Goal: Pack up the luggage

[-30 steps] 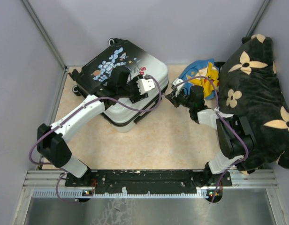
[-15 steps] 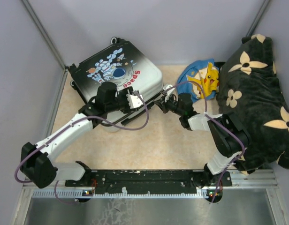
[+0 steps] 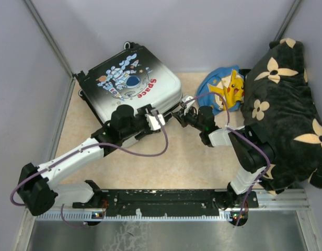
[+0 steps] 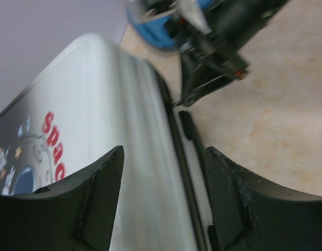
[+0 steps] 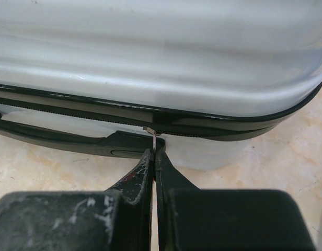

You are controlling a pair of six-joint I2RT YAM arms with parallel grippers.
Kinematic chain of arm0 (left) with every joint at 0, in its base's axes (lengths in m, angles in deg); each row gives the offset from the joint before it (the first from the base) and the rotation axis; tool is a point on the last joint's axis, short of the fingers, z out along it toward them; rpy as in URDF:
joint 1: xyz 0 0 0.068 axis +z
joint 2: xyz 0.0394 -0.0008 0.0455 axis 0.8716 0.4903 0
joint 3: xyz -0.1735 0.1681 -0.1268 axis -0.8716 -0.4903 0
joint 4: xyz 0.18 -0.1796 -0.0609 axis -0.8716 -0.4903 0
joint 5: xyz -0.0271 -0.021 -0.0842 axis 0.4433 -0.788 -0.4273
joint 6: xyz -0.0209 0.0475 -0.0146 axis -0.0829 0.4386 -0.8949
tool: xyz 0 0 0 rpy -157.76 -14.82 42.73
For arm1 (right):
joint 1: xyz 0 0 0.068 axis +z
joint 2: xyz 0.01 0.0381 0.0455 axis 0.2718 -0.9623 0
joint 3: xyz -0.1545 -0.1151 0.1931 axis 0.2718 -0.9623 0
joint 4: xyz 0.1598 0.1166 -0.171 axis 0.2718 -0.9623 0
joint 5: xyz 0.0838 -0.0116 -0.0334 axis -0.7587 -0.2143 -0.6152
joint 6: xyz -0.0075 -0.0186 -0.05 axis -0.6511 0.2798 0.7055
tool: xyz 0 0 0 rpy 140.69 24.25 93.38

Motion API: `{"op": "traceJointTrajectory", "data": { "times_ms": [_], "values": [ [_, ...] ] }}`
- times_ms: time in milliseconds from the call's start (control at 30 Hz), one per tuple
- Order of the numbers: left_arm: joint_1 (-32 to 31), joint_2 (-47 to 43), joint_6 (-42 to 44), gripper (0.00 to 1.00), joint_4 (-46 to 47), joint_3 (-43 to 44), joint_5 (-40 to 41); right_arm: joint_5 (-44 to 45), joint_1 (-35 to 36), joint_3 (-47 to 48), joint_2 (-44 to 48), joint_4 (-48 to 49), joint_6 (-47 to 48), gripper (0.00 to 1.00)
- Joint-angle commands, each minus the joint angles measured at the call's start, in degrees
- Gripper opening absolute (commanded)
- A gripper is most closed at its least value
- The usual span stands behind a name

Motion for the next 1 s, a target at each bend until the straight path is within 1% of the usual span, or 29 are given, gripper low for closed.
{"op": "traceJointTrajectory", "data": {
  "times_ms": [0,100,167,300,400,467,533,667,767,900,967],
  "values": [
    [-3.4,-3.4,-0.9,0.7,-5.1,-1.7,-12.6,0.6,0.6,-0.7,1.5,4.7,-0.4,0.0],
    [-4.4,0.3,-3.2,0.7,-8.8,-0.9,-11.9,1.1,0.6,-0.5,1.4,4.7,-0.7,0.0],
    [-4.4,3.5,-6.8,0.71,-7.2,-0.9,-8.0,1.5,0.5,-0.3,1.3,4.7,-0.8,0.0],
    [-5.0,9.6,-9.4,0.7,-6.4,0.0,-3.3,1.7,0.5,-0.1,1.1,4.4,-1.2,0.0],
    [-5.3,13.3,-11.9,0.71,-5.4,0.4,3.0,1.7,0.3,-0.2,1.2,4.4,-1.2,0.0],
    [-5.5,15.0,-13.0,0.75,-3.5,0.1,7.4,1.8,0.3,-0.3,1.3,4.4,-1.2,0.0],
    [-5.7,16.8,-13.7,0.78,-1.8,0.1,11.3,2.0,0.2,-0.5,1.6,4.5,-1.3,0.0],
    [-5.8,20.7,-13.5,0.78,1.8,0.5,19.8,2.2,0.3,-0.7,1.6,4.5,-1.5,0.0],
    [-5.9,24.4,-13.2,0.78,2.9,1.1,24.3,2.8,0.2,-0.5,1.3,4.2,-1.9,0.0],
    [-5.8,28.2,-12.4,0.78,3.1,0.3,27.4,3.6,0.2,-0.1,1.0,4.0,-1.8,0.0],
    [-5.8,29.7,-11.8,0.76,2.9,-0.4,28.2,3.8,0.2,0.1,0.9,3.8,-1.9,0.0]
  ]
}}
